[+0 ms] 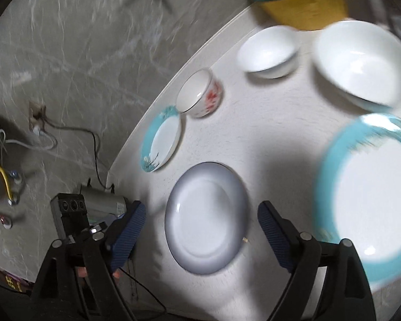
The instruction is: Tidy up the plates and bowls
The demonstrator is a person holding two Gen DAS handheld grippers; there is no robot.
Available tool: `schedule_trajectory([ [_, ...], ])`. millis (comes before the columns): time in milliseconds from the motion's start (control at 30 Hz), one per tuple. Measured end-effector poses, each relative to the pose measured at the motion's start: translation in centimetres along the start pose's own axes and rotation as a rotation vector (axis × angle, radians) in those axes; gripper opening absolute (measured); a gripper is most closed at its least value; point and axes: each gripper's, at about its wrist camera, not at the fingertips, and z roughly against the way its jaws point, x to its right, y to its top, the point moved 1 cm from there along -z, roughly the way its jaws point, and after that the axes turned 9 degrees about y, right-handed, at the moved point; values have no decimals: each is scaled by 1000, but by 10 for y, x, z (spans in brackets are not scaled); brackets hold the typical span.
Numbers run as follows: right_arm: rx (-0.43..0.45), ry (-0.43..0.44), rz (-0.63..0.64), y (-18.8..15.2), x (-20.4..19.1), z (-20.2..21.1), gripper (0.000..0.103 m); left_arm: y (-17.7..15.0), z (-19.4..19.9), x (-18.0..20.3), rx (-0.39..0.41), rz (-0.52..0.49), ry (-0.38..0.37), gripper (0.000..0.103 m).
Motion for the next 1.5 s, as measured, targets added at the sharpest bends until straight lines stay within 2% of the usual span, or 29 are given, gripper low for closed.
schedule_trajectory([
  [33,29,-9,-23,-8,5,14,92,-2,-10,13,-19,-24,-31,101],
  [133,88,-20,-49,-23,21,55,94,-7,-48,49,-145,-81,-90,101],
  [167,99,-30,-39,-25,25,65,94,-7,-62,59,-175,-89,-97,101],
  [233,109,-55,-11,-24,41,86,94,-3,-79,69,-186,-101,-71,101],
  [367,52,-41,22,-12,80,114,91,9,-113,88,-175,-144,-26,101],
  [567,-33,55,-6,23,151,143,77,11,-183,108,-229,-163,49,99],
  [667,-104,88,-9,38,178,142,75,4,-209,107,-262,-136,80,99],
  [833,-143,127,-46,57,214,143,71,-5,-231,99,-285,-92,116,92],
  [900,-153,137,-62,59,223,140,70,-9,-234,97,-287,-84,123,79],
  [933,-160,146,-68,59,228,138,68,-9,-238,95,-291,-76,119,76],
  [967,-164,158,-73,60,230,137,62,-8,-239,96,-282,-77,118,76],
  [1033,-175,169,-71,61,230,134,57,-6,-240,98,-284,-85,119,75],
  [1300,-211,194,-67,62,228,129,51,-2,-241,105,-310,-113,88,75],
  [1367,-219,185,-67,61,228,129,48,0,-244,108,-316,-120,94,74],
  [1500,-242,147,-56,59,226,125,47,3,-245,115,-323,-133,120,74],
])
